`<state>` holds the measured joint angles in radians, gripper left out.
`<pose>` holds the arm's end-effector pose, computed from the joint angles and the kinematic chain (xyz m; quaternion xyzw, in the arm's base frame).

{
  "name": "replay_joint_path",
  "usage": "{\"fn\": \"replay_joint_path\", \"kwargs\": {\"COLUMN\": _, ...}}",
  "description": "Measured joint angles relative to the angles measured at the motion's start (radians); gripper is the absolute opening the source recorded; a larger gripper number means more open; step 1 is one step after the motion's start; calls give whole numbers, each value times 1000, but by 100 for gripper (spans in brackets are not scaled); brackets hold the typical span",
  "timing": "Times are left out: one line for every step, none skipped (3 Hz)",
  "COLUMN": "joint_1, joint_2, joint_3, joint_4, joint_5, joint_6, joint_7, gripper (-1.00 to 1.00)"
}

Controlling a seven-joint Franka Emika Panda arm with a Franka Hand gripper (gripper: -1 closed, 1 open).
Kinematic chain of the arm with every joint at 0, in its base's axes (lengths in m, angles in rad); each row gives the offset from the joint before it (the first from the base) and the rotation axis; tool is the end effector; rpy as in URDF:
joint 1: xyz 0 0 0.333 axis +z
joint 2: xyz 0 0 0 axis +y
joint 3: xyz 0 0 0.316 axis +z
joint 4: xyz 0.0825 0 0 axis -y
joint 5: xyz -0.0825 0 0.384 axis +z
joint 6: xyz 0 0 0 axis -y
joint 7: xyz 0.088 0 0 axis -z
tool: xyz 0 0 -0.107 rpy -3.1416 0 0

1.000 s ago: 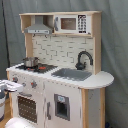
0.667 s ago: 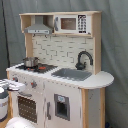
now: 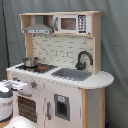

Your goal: Play with the kitchen

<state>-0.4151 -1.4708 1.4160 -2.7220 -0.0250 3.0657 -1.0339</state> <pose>0.2444 0.3603 0.3903 0.2698 0.6689 0.2098 0.6601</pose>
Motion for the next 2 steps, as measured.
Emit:
{"fn": "replay_joint_path", "kwargs": {"joint_1": -49, "joint_2": 0, "joint_3": 37, "joint_4": 1, "joint_5": 1, "joint_6": 69, "joint_7": 46, "gripper": 100}}
{"fn": "replay_joint_path", "kwargs": {"joint_1": -127, "joint_2": 0, "joint_3": 64, "joint_4": 1, "joint_5": 1, "joint_6": 136, "joint_7": 81, "gripper": 100}}
